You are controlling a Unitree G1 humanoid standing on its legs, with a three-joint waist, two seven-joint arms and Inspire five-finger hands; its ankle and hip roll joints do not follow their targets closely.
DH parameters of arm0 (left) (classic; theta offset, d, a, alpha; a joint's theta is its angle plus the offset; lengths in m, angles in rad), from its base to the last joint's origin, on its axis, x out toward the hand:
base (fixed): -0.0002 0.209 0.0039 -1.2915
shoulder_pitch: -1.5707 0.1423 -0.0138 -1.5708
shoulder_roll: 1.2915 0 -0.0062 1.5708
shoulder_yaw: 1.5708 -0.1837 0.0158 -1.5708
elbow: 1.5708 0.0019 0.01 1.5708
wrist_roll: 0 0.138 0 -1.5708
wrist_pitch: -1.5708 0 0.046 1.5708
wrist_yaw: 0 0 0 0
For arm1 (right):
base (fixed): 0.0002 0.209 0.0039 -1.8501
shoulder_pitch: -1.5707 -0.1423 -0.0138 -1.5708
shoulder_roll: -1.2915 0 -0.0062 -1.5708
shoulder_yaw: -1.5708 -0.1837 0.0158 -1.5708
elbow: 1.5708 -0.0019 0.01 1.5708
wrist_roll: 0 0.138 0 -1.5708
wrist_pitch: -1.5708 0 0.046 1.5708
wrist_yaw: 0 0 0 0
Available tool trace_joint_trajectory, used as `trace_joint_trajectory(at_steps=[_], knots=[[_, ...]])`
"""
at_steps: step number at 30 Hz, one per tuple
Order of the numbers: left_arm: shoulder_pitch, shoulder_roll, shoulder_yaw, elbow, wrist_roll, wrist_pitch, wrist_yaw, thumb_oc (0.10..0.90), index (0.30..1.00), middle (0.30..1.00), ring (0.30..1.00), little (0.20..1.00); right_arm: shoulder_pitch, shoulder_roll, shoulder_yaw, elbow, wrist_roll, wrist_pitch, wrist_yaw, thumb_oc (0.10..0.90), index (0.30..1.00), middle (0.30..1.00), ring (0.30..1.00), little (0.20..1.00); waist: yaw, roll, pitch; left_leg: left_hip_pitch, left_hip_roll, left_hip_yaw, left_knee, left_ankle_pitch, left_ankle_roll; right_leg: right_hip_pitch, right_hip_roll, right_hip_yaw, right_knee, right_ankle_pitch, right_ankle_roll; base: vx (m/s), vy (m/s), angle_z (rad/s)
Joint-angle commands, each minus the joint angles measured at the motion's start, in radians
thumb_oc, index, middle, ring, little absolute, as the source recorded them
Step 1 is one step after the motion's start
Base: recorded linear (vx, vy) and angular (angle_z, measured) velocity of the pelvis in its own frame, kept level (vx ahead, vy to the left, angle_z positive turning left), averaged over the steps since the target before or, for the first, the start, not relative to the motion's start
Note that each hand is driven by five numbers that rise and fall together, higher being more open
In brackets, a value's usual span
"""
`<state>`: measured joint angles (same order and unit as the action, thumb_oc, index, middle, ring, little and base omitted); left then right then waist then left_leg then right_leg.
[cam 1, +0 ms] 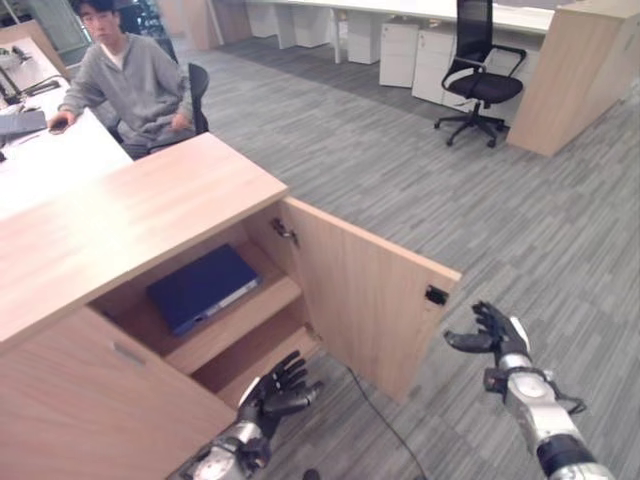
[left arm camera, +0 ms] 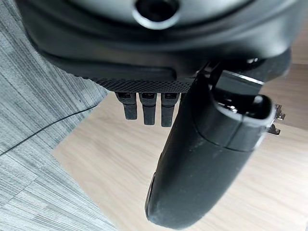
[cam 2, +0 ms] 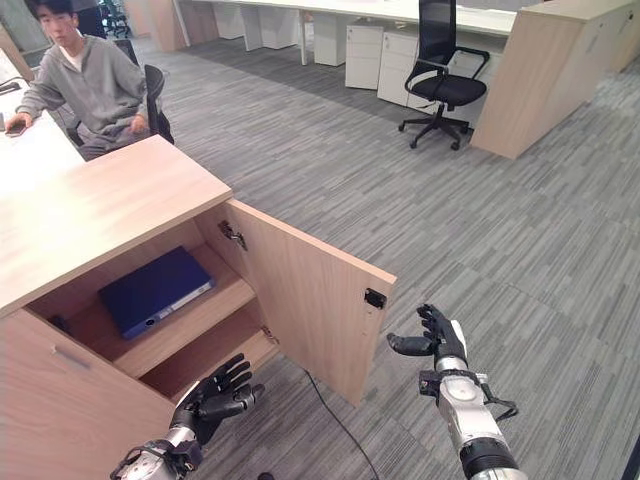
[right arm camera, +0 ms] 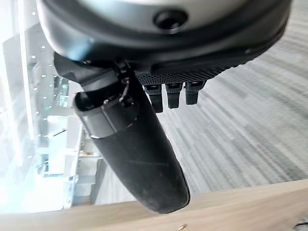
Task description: Put the empty folder in the office cabinet
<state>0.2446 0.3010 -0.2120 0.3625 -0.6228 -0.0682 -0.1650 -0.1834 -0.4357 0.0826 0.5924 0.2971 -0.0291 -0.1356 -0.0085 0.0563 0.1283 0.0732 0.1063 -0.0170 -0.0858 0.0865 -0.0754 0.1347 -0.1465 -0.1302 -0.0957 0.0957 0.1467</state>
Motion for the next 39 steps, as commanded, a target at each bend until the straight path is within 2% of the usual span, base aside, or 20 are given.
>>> trace_joint_trajectory(at_steps=[1,12,21,23,24,26,30,31,32,33,35,36,37,38,39], knots=[[-0.059,0.065,-0.012,-0.069,-0.015,-0.054,-0.03,0.8,0.9,0.9,0.9,0.9,-0.124,-0.024,0.024,-0.074,0.022,-0.081,0.008,0.8,0.9,0.9,0.9,0.9,0.027,-0.045,-0.045,0.072,0.027,0.038,-0.001,-0.084,-0.045,0.021,-0.015,-0.032,0.015,-0.102,0.027,0.0,0.0,0.0],[-0.06,0.047,0.001,-0.045,0.014,-0.054,-0.002,0.8,0.9,0.9,0.9,0.9,-0.099,0.079,0.125,-0.2,0.026,-0.068,0.062,0.8,0.9,0.9,0.9,0.9,0.042,-0.047,-0.045,0.069,0.031,0.03,-0.001,-0.08,-0.048,0.024,-0.016,-0.046,0.014,-0.102,0.027,0.0,0.0,0.0],[-0.065,0.015,0.051,-0.021,0.028,-0.063,0.02,0.8,0.9,0.9,0.9,0.9,0.049,0.102,0.182,-0.375,-0.019,-0.061,0.159,0.8,0.9,0.9,0.9,0.9,0.04,-0.047,-0.044,0.06,0.039,0.014,-0.001,-0.069,-0.059,0.026,-0.011,-0.061,0.014,-0.109,0.023,-0.01,-0.011,0.05],[-0.067,0.007,0.068,-0.017,0.023,-0.065,0.028,0.8,0.9,0.9,0.9,0.9,0.08,0.105,0.194,-0.408,-0.02,-0.061,0.178,0.8,0.9,0.9,0.9,0.9,0.042,-0.047,-0.042,0.047,0.04,0.008,-0.001,-0.051,-0.062,0.016,-0.011,-0.066,0.016,-0.1,0.02,-0.04,-0.022,0.11],[-0.066,0.007,0.068,-0.016,0.023,-0.065,0.029,0.8,0.9,0.9,0.9,0.9,0.081,0.105,0.194,-0.408,-0.02,-0.061,0.178,0.8,0.9,0.9,0.9,0.9,0.041,-0.047,-0.043,0.053,0.041,0.008,-0.001,-0.063,-0.063,0.023,-0.009,-0.067,0.015,-0.111,0.021,-0.04,-0.037,0.21],[-0.053,-0.011,0.104,-0.001,0.011,-0.068,0.045,0.8,0.9,0.9,0.9,0.9,0.146,0.115,0.212,-0.453,-0.01,-0.062,0.214,0.8,0.9,0.9,0.9,0.9,0.052,-0.043,-0.034,0.039,0.047,-0.015,-0.001,-0.045,-0.074,0.024,-0.003,-0.085,0.015,-0.116,0.016,-0.04,-0.052,0.27],[-0.041,-0.021,0.128,0.007,-0.005,-0.07,0.055,0.8,0.9,0.9,0.9,0.9,0.167,0.116,0.234,-0.47,-0.003,-0.065,0.236,0.8,0.9,0.9,0.9,0.9,0.068,-0.037,-0.028,0.009,0.05,-0.044,-0.001,-0.025,-0.089,0.021,0.001,-0.113,0.01,-0.119,0.014,-0.05,-0.04,0.23],[-0.036,-0.028,0.138,0.019,-0.013,-0.071,0.061,0.8,0.9,0.9,0.9,0.9,0.168,0.115,0.248,-0.475,-0.01,-0.067,0.24,0.8,0.9,0.9,0.9,0.9,0.081,-0.034,-0.024,-0.006,0.052,-0.057,-0.001,-0.017,-0.096,0.017,0.004,-0.127,0.008,-0.122,0.013,-0.13,-0.054,0.29],[-0.032,-0.032,0.151,0.022,-0.024,-0.075,0.071,0.8,0.9,0.9,0.9,0.9,0.153,0.113,0.266,-0.475,-0.003,-0.071,0.245,0.8,0.9,0.9,0.9,0.9,0.105,-0.03,-0.012,-0.038,0.053,-0.099,-0.001,0.004,-0.106,0.007,0.006,-0.14,0.008,-0.125,0.011,-0.1,-0.041,0.39],[-0.032,-0.032,0.151,0.021,-0.024,-0.075,0.072,0.8,0.9,0.9,0.9,0.9,0.153,0.113,0.266,-0.474,-0.003,-0.071,0.245,0.8,0.9,0.9,0.9,0.9,0.102,-0.03,-0.013,-0.04,0.053,-0.102,-0.001,0.004,-0.106,0.006,0.006,-0.142,0.008,-0.126,0.011,-0.12,-0.036,0.46],[-0.037,-0.033,0.163,0.035,-0.032,-0.081,0.086,0.8,0.9,0.9,0.9,0.9,0.132,0.108,0.285,-0.471,0.012,-0.078,0.244,0.8,0.9,0.9,0.9,0.9,0.134,-0.029,0.005,-0.088,0.051,-0.133,0.011,0.022,-0.116,-0.002,0.001,-0.173,0.008,-0.128,0.01,-0.13,-0.013,0.36],[-0.043,-0.036,0.162,0.036,-0.034,-0.082,0.093,0.8,0.9,0.9,0.9,0.9,0.122,0.103,0.29,-0.468,0.021,-0.083,0.238,0.8,0.9,0.9,0.9,0.9,0.142,-0.032,0.02,-0.126,0.052,-0.124,0.039,0.034,-0.12,-0.003,-0.01,-0.201,0.008,-0.13,0.013,-0.18,0.014,0.32],[-0.052,-0.038,0.157,0.038,-0.03,-0.084,0.098,0.8,0.9,0.9,0.9,0.9,0.115,0.098,0.293,-0.473,0.027,-0.086,0.229,0.8,0.9,0.9,0.9,0.9,0.145,-0.034,0.036,-0.158,0.058,-0.078,0.083,0.033,-0.118,0.001,-0.025,-0.232,0.008,-0.131,0.013,-0.14,0.023,1.09],[-0.053,-0.039,0.157,0.038,-0.03,-0.084,0.098,0.8,0.9,0.9,0.9,0.9,0.114,0.097,0.293,-0.472,0.027,-0.086,0.229,0.8,0.9,0.9,0.9,0.9,0.143,-0.034,0.034,-0.165,0.056,-0.08,0.086,0.036,-0.116,-0.003,-0.026,-0.233,0.008,-0.127,0.014,-0.21,0.058,1.62],[-0.068,-0.044,0.152,0.039,-0.018,-0.082,0.1,0.8,0.9,0.9,0.9,0.9,0.102,0.091,0.298,-0.483,0.021,-0.084,0.216,0.8,0.9,0.9,0.9,0.9,0.128,-0.043,0.036,-0.193,0.114,0.11,0.146,0.039,-0.091,-0.009,-0.05,-0.297,0.008,-0.115,0.011,-0.21,0.072,1.75]])
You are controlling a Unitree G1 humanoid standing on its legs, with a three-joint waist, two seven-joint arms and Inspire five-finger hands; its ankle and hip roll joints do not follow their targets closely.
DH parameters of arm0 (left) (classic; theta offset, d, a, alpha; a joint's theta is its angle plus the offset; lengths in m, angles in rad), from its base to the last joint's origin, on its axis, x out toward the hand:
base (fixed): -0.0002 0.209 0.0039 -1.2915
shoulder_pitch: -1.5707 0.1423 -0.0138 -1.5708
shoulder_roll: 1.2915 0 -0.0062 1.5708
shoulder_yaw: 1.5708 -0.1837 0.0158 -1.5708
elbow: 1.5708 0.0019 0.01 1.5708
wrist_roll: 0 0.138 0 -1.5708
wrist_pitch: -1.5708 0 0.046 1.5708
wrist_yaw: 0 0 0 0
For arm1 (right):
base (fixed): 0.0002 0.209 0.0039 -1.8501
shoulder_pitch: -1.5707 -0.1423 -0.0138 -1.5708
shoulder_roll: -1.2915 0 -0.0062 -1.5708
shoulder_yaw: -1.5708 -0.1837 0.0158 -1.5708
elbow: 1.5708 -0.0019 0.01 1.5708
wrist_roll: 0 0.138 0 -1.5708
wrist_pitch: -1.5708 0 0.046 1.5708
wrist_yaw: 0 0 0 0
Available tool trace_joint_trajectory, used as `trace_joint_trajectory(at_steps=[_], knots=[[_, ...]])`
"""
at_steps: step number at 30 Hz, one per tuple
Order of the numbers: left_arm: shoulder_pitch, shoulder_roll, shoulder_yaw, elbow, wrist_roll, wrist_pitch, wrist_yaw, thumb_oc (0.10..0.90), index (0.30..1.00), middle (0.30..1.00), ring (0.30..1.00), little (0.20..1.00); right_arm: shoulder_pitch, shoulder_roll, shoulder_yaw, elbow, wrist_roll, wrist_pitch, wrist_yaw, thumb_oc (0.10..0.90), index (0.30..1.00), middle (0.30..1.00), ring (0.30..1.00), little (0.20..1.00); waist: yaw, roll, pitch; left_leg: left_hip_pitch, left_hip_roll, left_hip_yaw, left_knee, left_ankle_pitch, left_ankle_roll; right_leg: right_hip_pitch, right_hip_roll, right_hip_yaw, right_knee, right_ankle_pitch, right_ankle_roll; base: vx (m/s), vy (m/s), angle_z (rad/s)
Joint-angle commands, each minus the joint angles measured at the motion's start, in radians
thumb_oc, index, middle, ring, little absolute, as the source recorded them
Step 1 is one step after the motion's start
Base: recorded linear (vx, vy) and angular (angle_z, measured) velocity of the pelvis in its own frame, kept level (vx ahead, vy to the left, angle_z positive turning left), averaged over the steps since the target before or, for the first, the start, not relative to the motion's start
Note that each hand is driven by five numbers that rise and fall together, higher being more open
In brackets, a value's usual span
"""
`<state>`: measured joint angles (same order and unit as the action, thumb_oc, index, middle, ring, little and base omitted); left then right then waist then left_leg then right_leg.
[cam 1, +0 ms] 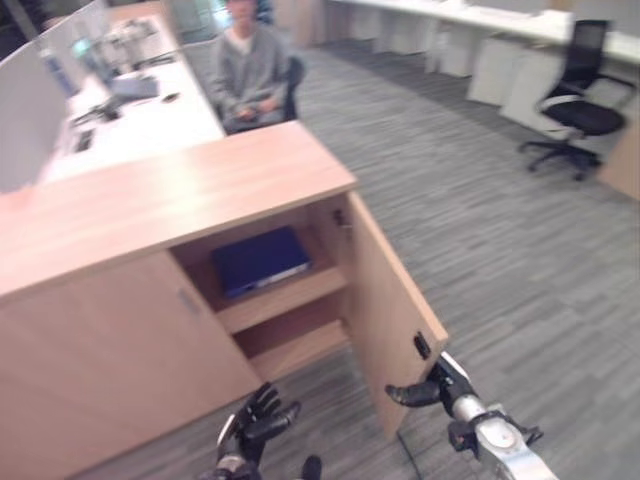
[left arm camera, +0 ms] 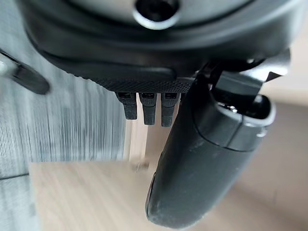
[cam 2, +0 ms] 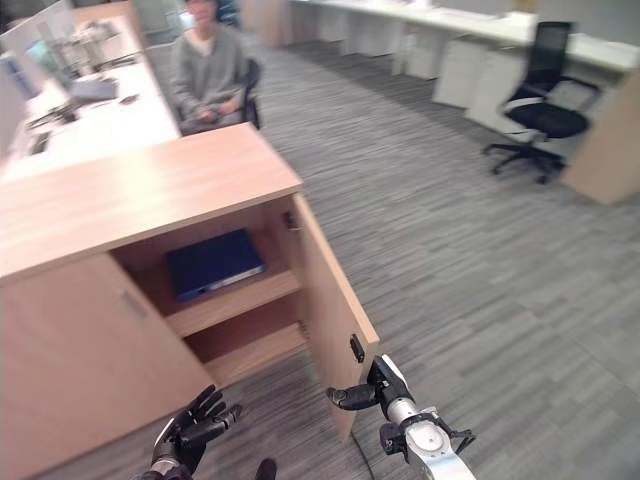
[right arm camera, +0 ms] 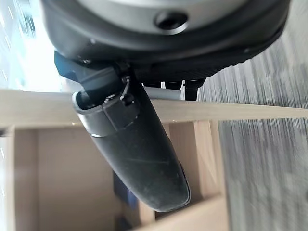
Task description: Put the empty folder in the office cabinet
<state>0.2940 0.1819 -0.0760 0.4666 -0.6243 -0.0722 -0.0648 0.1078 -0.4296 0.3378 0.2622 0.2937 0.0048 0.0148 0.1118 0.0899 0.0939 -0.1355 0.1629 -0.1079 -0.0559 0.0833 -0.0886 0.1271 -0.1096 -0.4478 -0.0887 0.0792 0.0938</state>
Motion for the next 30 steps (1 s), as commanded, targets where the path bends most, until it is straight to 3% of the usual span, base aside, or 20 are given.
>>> trace_joint_trajectory(at_steps=[1,3,6,7,8,9,11,12,14,16,17,18,19,20,21,24,30], knots=[[-0.122,0.078,0.017,-0.068,-0.013,-0.082,0.0,0.8,0.9,0.9,0.9,0.9,-0.196,0.085,0.048,-0.155,0.018,-0.117,0.061,0.8,0.9,0.9,0.9,0.9,0.002,-0.076,0.067,0.024,0.085,0.282,0.127,0.041,-0.076,-0.004,-0.091,-0.007,0.001,-0.095,0.064,-0.25,0.094,1.32],[-0.108,0.087,0.013,-0.078,0.003,-0.083,-0.018,0.8,0.9,0.9,0.9,0.9,-0.189,0.09,0.053,-0.161,0.01,-0.105,0.063,0.8,0.9,0.9,0.9,0.9,-0.002,-0.082,0.065,0.059,0.114,0.363,0.198,0.001,-0.08,0.016,-0.113,-0.07,0.012,-0.093,0.054,-0.13,0.11,1.08],[-0.095,0.091,0.013,-0.081,0.012,-0.079,-0.03,0.8,0.9,0.9,0.9,0.9,-0.174,0.094,0.053,-0.175,0.014,-0.097,0.077,0.8,0.9,0.9,0.9,0.9,-0.003,-0.082,0.057,0.082,0.105,0.358,0.196,-0.029,-0.082,0.035,-0.131,-0.12,0.019,-0.09,0.055,-0.02,0.136,1.15],[-0.089,0.092,0.004,-0.087,0.023,-0.069,-0.039,0.8,0.9,0.9,0.9,0.9,-0.16,0.102,0.046,-0.186,0.011,-0.09,0.083,0.8,0.9,0.9,0.9,0.9,0.004,-0.071,0.04,0.115,0.096,0.373,0.134,-0.028,-0.077,0.047,-0.137,-0.168,0.031,-0.081,0.062,0.09,0.315,1.58],[-0.084,0.105,0.002,-0.098,0.046,-0.065,-0.046,0.8,0.9,0.9,0.9,0.9,-0.157,0.112,0.036,-0.18,0.008,-0.087,0.081,0.8,0.9,0.9,0.9,0.9,0.016,-0.075,0.026,0.124,0.065,0.359,0.085,-0.029,-0.063,0.051,-0.156,-0.191,0.063,-0.074,0.075,0.1,0.277,1.76],[-0.084,0.105,0.001,-0.099,0.046,-0.065,-0.046,0.8,0.9,0.9,0.9,0.9,-0.157,0.113,0.035,-0.18,0.008,-0.087,0.082,0.8,0.9,0.9,0.9,0.9,0.015,-0.077,0.025,0.123,0.063,0.358,0.084,-0.028,-0.062,0.051,-0.158,-0.192,0.065,-0.075,0.077,0.19,0.327,1.84],[-0.094,0.143,-0.014,-0.118,0.082,-0.054,-0.064,0.8,0.9,0.9,0.9,0.9,-0.177,0.139,-0.006,-0.172,0.008,-0.089,0.059,0.8,0.9,0.9,0.9,0.9,0.044,-0.089,0.023,0.133,0.007,0.319,0.046,-0.071,-0.023,0.021,-0.237,-0.212,0.238,-0.093,0.115,0.14,0.315,1.1],[-0.093,0.15,-0.016,-0.126,0.093,-0.054,-0.067,0.8,0.9,0.9,0.9,0.9,-0.184,0.147,-0.022,-0.167,0.007,-0.09,0.05,0.8,0.9,0.9,0.9,0.9,0.045,-0.094,0.029,0.133,-0.017,0.326,0.046,-0.071,0.004,-0.007,-0.282,-0.226,0.305,-0.047,0.122,0.03,0.265,0.87],[-0.089,0.163,-0.016,-0.14,0.093,-0.053,-0.066,0.8,0.9,0.9,0.9,0.9,-0.201,0.159,-0.051,-0.157,0.018,-0.089,0.036,0.8,0.9,0.9,0.9,0.9,0.043,-0.097,0.047,0.151,-0.041,0.315,0.034,-0.08,0.029,-0.056,-0.336,-0.179,0.434,0.043,0.163,0.03,0.168,0.68],[-0.098,0.177,-0.021,-0.137,0.091,-0.057,-0.054,0.8,0.9,0.9,0.9,0.9,-0.196,0.171,-0.101,-0.144,0.045,-0.098,0.0,0.8,0.9,0.9,0.9,0.9,0.034,-0.087,0.051,0.164,-0.039,0.276,0.003,-0.069,0.036,-0.109,-0.305,-0.073,0.498,0.03,0.167,0.05,0.082,0.03],[-0.101,0.181,-0.025,-0.144,0.085,-0.06,-0.05,0.8,0.9,0.9,0.9,0.9,-0.192,0.166,-0.13,-0.14,0.059,-0.101,-0.021,0.8,0.9,0.9,0.9,0.9,0.017,-0.085,0.053,0.173,-0.044,0.246,-0.007,-0.072,0.035,-0.128,-0.263,0.004,0.483,-0.011,0.159,0.17,0.043,0.54],[-0.102,0.18,-0.031,-0.152,0.069,-0.06,-0.054,0.8,0.9,0.9,0.9,0.9,-0.196,0.153,-0.182,-0.119,0.082,-0.109,-0.056,0.8,0.9,0.9,0.9,0.9,-0.009,-0.08,0.054,0.185,-0.057,0.194,-0.013,-0.075,0.034,-0.148,-0.171,0.121,0.386,-0.101,0.134,0.14,0.015,1.19],[-0.103,0.18,-0.031,-0.152,0.068,-0.06,-0.054,0.8,0.9,0.9,0.9,0.9,-0.197,0.153,-0.183,-0.118,0.083,-0.109,-0.055,0.8,0.9,0.9,0.9,0.9,-0.009,-0.079,0.052,0.182,-0.054,0.194,-0.014,-0.072,0.033,-0.149,-0.167,0.12,0.38,-0.095,0.132,0.24,-0.084,1.37],[-0.113,0.191,-0.047,-0.149,0.057,-0.058,-0.061,0.8,0.9,0.9,0.9,0.9,-0.233,0.135,-0.24,-0.06,0.102,-0.138,-0.11,0.8,0.9,0.9,0.9,0.9,-0.017,-0.084,0.055,0.193,-0.066,0.16,-0.02,-0.086,0.025,-0.153,-0.137,0.154,0.247,-0.095,0.112,0.15,-0.125,0.89],[-0.114,0.201,-0.05,-0.156,0.054,-0.061,-0.071,0.8,0.9,0.9,0.9,0.9,-0.244,0.121,-0.28,-0.044,0.099,-0.137,-0.13,0.8,0.9,0.9,0.9,0.9,-0.019,-0.092,0.052,0.193,-0.073,0.136,-0.021,-0.088,0.022,-0.138,-0.131,0.17,0.193,-0.087,0.117,0.2,-0.154,0.41],[-0.11,0.206,-0.053,-0.161,0.045,-0.058,-0.102,0.8,0.9,0.9,0.9,0.9,-0.286,0.09,-0.361,0.031,0.135,-0.155,-0.177,0.8,0.9,0.9,0.9,0.9,-0.018,-0.109,0.033,0.206,-0.083,0.118,-0.023,-0.101,0.02,-0.1,-0.124,0.194,0.128,-0.059,0.117,0.12,-0.112,0.75],[-0.069,0.202,-0.04,-0.186,0.02,-0.045,-0.133,0.8,0.9,0.9,0.9,0.9,-0.338,-0.009,-0.459,0.143,0.171,-0.165,-0.219,0.8,0.9,0.9,0.9,0.9,-0.003,-0.114,0.003,0.237,-0.068,0.118,-0.029,-0.106,0.003,-0.013,-0.114,0.157,0.034,-0.042,0.115,0.1,-0.092,0.25]])
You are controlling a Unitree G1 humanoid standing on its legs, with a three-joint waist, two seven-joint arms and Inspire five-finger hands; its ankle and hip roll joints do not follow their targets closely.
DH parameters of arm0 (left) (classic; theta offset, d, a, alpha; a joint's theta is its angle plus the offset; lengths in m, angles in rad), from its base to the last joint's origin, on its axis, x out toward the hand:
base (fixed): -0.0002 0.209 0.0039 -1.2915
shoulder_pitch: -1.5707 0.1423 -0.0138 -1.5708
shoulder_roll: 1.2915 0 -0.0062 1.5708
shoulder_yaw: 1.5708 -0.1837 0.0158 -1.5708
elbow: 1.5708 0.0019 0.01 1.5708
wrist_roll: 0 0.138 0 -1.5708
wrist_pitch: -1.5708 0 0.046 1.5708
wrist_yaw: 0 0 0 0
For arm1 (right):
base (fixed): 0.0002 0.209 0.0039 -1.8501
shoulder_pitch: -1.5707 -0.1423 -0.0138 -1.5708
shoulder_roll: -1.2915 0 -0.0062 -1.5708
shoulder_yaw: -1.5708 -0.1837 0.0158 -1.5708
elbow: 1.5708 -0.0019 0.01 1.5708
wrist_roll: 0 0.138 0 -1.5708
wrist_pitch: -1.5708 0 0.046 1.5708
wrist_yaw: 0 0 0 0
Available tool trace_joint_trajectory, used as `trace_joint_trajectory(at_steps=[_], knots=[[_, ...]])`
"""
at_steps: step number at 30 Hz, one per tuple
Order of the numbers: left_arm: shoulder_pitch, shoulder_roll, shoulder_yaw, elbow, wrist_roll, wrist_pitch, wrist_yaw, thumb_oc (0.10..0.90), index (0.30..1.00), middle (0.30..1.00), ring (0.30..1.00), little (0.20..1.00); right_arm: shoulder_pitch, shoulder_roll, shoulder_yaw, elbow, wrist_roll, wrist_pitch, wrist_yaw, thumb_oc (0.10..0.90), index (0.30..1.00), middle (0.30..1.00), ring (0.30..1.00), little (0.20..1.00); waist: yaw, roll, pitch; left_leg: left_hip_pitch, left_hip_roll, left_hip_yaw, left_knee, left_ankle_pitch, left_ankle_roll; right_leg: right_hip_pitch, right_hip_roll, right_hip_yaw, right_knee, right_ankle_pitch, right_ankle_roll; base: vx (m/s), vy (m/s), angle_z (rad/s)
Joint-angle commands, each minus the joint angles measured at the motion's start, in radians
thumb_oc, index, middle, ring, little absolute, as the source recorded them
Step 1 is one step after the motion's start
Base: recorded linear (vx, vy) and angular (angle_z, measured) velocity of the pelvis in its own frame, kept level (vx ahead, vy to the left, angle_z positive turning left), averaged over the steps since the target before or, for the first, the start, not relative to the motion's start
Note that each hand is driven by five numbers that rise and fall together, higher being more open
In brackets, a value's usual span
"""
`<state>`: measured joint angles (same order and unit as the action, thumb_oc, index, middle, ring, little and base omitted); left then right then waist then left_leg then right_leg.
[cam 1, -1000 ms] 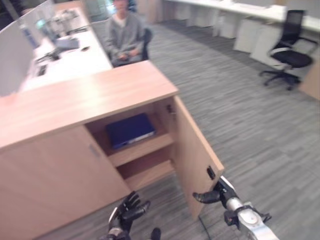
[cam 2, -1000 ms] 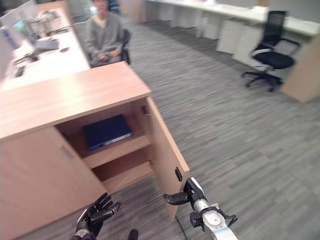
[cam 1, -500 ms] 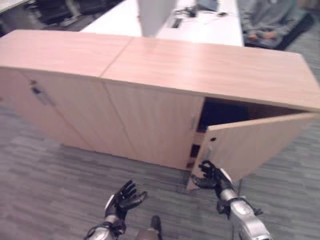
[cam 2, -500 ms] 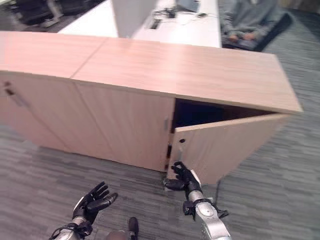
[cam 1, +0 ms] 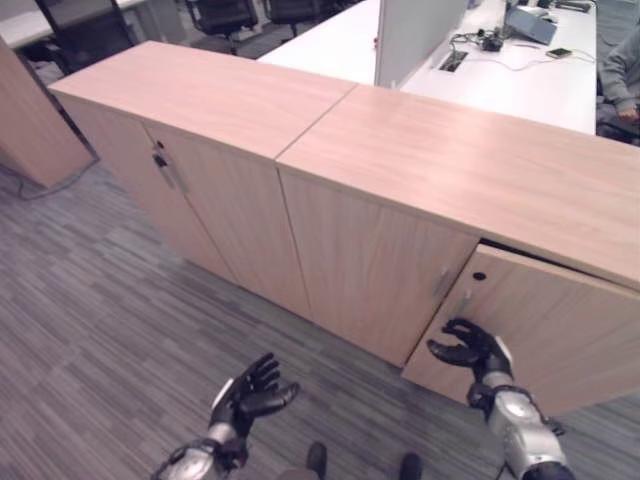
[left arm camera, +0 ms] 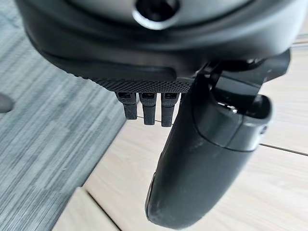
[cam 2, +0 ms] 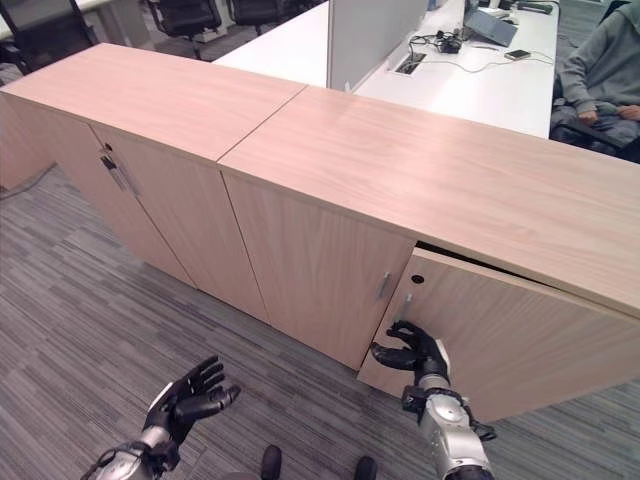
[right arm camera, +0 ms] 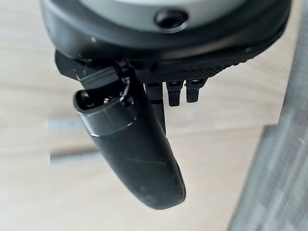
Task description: Put the empty folder in the office cabinet
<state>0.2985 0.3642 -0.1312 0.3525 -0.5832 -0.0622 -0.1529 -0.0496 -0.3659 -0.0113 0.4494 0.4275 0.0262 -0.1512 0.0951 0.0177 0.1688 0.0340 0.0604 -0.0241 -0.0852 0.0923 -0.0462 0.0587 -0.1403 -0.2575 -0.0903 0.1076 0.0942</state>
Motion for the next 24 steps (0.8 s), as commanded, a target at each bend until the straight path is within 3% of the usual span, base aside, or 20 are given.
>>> trace_joint_trajectory(at_steps=[1,7,13,19,21,23,24], knots=[[-0.06,0.02,0.014,-0.075,-0.029,-0.052,-0.054,0.8,0.9,0.9,0.9,0.9,-0.204,-0.116,-0.123,-0.002,0.036,-0.185,-0.06,0.8,0.9,0.9,0.9,0.9,0.018,-0.044,-0.079,0.074,0.039,0.032,-0.001,-0.117,-0.044,0.073,-0.08,-0.042,0.021,-0.07,0.113,0.06,-0.112,-0.08],[-0.041,0.043,-0.022,-0.09,-0.054,-0.043,-0.074,0.8,0.9,0.9,0.9,0.9,-0.38,-0.272,-0.068,0.22,0.072,-0.167,-0.058,0.8,0.9,0.9,0.9,0.9,0.034,-0.041,-0.084,0.086,0.061,0.033,-0.002,-0.111,-0.064,0.095,-0.063,-0.054,0.005,-0.083,0.105,0.01,-0.083,-0.03],[-0.047,0.051,-0.054,-0.095,-0.066,-0.036,-0.068,0.8,0.9,0.9,0.9,0.9,-0.534,-0.324,0.01,0.397,0.096,-0.146,-0.042,0.8,0.9,0.9,0.9,0.9,0.041,-0.037,-0.084,0.087,0.079,0.047,-0.002,-0.101,-0.077,0.09,-0.051,-0.06,0.003,-0.088,0.101,-0.02,-0.035,-0.08],[-0.045,0.034,-0.042,-0.098,-0.043,-0.038,-0.04,0.8,0.9,0.9,0.9,0.9,-0.432,-0.211,0.012,0.232,0.148,-0.164,-0.029,0.8,0.9,0.9,0.9,0.9,0.024,-0.027,-0.083,0.093,0.089,0.07,-0.002,-0.1,-0.079,0.084,-0.042,-0.053,0.003,-0.091,0.099,-0.01,-0.004,-0.09],[-0.044,0.003,0.003,-0.092,0.022,-0.048,-0.006,0.8,0.9,0.9,0.9,0.9,-0.207,-0.085,-0.012,-0.058,0.091,-0.169,0.009,0.8,0.9,0.9,0.9,0.9,-0.002,-0.019,-0.081,0.098,0.09,0.082,-0.002,-0.103,-0.077,0.083,-0.041,-0.047,0.003,-0.091,0.095,0.01,0.017,-0.07],[-0.043,-0.036,0.051,-0.083,0.071,-0.054,0.008,0.8,0.9,0.9,0.9,0.9,0.018,0.02,-0.02,-0.197,0.04,-0.16,0.087,0.8,0.9,0.9,0.9,0.9,-0.039,-0.011,-0.072,0.103,0.09,0.093,-0.002,-0.107,-0.077,0.078,-0.042,-0.039,0.003,-0.091,0.095,0.0,0.0,0.0],[-0.039,-0.035,0.05,-0.083,0.072,-0.054,0.007,0.8,0.9,0.9,0.9,0.9,0.028,0.023,-0.021,-0.207,0.037,-0.156,0.086,0.8,0.9,0.9,0.9,0.9,-0.039,-0.012,-0.076,0.103,0.09,0.093,-0.002,-0.108,-0.077,0.079,-0.042,-0.04,0.003,-0.092,0.095,0.01,0.0,-0.03]])
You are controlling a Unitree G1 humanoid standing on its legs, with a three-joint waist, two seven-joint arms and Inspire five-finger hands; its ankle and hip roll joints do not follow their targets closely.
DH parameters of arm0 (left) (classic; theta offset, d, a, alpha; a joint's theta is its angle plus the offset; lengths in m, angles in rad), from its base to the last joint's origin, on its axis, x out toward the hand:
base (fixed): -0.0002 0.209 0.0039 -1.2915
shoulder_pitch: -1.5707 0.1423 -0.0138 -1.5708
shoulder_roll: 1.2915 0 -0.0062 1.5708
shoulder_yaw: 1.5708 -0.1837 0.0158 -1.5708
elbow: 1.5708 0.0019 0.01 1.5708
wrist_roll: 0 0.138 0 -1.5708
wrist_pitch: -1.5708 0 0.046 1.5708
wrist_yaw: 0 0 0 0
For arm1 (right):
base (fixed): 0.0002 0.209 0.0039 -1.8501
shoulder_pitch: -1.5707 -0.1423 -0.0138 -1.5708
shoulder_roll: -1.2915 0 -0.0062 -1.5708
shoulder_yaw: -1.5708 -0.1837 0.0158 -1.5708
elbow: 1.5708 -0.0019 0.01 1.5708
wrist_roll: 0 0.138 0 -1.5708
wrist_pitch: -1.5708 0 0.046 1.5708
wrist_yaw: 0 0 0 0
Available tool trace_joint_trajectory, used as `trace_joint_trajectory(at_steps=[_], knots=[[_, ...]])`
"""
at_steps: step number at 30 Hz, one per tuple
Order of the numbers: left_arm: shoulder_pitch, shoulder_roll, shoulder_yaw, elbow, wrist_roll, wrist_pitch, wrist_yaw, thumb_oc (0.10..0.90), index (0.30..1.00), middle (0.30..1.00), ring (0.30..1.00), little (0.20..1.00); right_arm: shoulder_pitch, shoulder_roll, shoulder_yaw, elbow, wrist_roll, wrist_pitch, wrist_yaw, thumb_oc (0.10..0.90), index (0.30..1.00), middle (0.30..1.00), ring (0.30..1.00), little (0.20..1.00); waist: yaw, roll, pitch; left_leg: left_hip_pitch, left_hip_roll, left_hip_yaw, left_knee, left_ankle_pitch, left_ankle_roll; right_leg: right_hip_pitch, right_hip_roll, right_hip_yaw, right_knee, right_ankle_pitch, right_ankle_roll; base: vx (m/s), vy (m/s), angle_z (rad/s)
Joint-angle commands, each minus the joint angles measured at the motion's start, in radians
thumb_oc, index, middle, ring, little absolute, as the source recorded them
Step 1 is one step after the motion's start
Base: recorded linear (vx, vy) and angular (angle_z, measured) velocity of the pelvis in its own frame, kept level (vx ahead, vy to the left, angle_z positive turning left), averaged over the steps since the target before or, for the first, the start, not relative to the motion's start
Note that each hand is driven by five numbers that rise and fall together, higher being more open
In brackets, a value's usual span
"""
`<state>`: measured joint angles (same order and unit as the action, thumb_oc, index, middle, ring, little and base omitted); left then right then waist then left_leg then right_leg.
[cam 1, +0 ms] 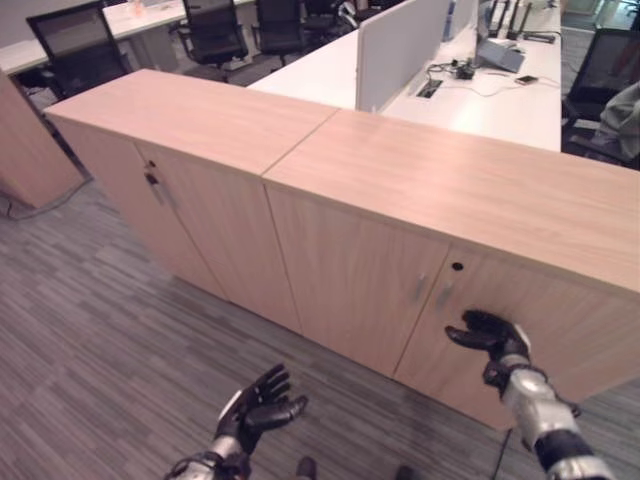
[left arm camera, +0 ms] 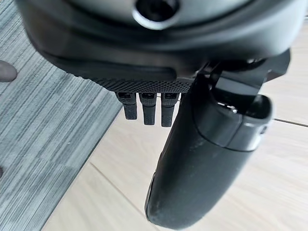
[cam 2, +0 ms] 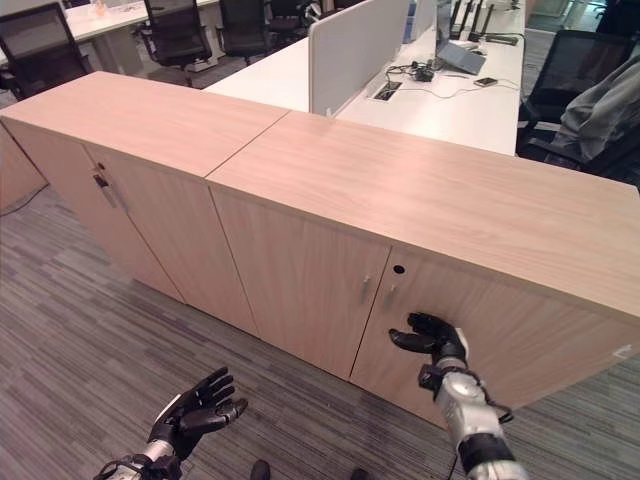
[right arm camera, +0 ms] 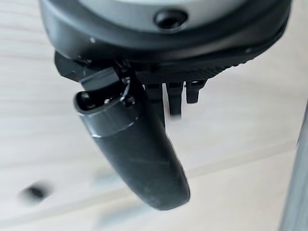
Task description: Put the empty folder in the office cabinet
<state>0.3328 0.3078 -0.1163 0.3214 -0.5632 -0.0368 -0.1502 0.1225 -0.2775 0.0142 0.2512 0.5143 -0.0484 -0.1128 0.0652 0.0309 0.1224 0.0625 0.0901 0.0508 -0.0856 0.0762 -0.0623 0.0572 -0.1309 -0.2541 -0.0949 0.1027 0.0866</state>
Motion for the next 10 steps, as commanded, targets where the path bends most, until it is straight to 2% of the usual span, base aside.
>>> trace_joint_trajectory(at_steps=[1,2,4,5,7,10], knots=[[-0.07,0.012,0.049,-0.05,0.063,-0.079,0.006,0.8,0.9,0.9,0.9,0.9,-0.085,-0.046,-0.035,-0.027,-0.083,-0.074,0.071,0.8,0.9,0.9,0.9,0.9,-0.02,-0.023,-0.026,0.075,0.061,0.021,-0.002,-0.093,-0.06,0.078,-0.052,-0.041,0.008,-0.086,0.102,0.0,-0.003,-0.19],[-0.056,-0.001,0.066,-0.047,0.085,-0.081,0.004,0.8,0.9,0.9,0.9,0.9,0.023,-0.013,-0.011,-0.053,-0.145,-0.056,0.114,0.8,0.9,0.9,0.9,0.9,-0.042,-0.022,-0.025,0.079,0.062,0.03,-0.002,-0.096,-0.06,0.075,-0.053,-0.034,0.008,-0.087,0.102,0.0,-0.002,-0.15],[-0.051,-0.003,0.073,-0.047,0.095,-0.083,0.005,0.8,0.9,0.9,0.9,0.9,0.058,-0.009,-0.002,-0.048,-0.175,-0.049,0.128,0.8,0.9,0.9,0.9,0.9,-0.055,-0.02,-0.025,0.081,0.063,0.035,-0.002,-0.098,-0.06,0.071,-0.054,-0.028,0.008,-0.086,0.103,-0.02,0.025,-0.27],[-0.055,-0.009,0.079,-0.021,0.113,-0.082,0.014,0.8,0.9,0.9,0.9,0.9,0.1,0.004,0.028,0.021,-0.244,-0.036,0.14,0.8,0.9,0.9,0.9,0.9,-0.091,-0.016,-0.023,0.093,0.062,0.06,-0.002,-0.105,-0.058,0.059,-0.055,0.002,0.008,-0.079,0.105,-0.05,0.057,-0.3],[-0.066,-0.01,0.083,0.001,0.114,-0.087,0.022,0.8,0.9,0.9,0.9,0.9,0.086,-0.003,0.055,0.057,-0.279,-0.03,0.145,0.8,0.9,0.9,0.9,0.9,-0.111,-0.018,-0.02,0.106,0.064,0.095,-0.002,-0.109,-0.054,0.043,-0.054,0.036,0.008,-0.068,0.107,-0.05,0.042,-0.57],[-0.073,-0.011,0.083,0.011,0.109,-0.09,0.025,0.8,0.9,0.9,0.9,0.9,0.069,-0.006,0.069,0.073,-0.282,-0.03,0.149,0.8,0.9,0.9,0.9,0.9,-0.117,-0.021,-0.021,0.113,0.065,0.12,-0.002,-0.11,-0.051,0.033,-0.053,0.053,0.008,-0.06,0.108,-0.01,0.021,-1.04]])
